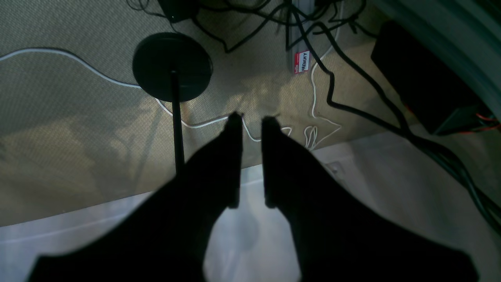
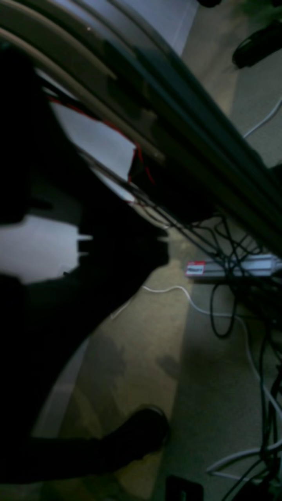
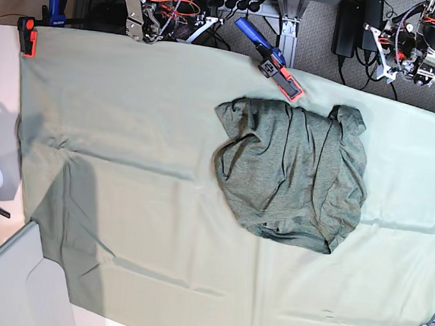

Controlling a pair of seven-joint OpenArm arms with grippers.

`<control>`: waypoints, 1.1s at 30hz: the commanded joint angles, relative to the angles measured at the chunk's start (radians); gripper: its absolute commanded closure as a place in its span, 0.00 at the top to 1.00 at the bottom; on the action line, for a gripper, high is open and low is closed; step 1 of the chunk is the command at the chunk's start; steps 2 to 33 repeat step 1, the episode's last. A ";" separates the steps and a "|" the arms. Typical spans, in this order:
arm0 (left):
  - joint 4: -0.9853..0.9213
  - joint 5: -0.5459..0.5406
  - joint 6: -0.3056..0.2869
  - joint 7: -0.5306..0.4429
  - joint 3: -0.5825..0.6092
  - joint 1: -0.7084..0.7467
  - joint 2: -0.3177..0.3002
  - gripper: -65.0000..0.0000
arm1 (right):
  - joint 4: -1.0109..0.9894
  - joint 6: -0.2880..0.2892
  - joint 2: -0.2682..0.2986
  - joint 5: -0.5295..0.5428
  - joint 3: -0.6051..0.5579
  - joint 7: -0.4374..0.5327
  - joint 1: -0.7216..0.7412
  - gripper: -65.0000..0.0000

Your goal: Fold the T-shirt properly

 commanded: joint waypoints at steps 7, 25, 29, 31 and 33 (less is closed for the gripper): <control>0.006 -0.002 -0.003 0.005 0.000 -0.002 -0.011 0.18 | 0.011 0.002 0.009 0.010 0.004 -0.002 0.011 0.00; 0.006 -0.002 -0.003 0.005 0.000 -0.002 -0.011 0.18 | 0.011 0.002 0.009 0.010 0.004 -0.002 0.011 0.00; 0.006 -0.002 -0.003 0.005 0.000 -0.002 -0.011 0.18 | 0.011 0.002 0.009 0.010 0.004 -0.002 0.011 0.00; 0.006 -0.002 -0.003 0.005 0.000 -0.002 -0.011 0.18 | 0.011 0.002 0.009 0.010 0.004 -0.002 0.011 0.00; 0.006 -0.002 -0.003 0.005 0.000 -0.002 -0.011 0.18 | 0.011 0.002 0.009 0.010 0.004 -0.002 0.011 0.00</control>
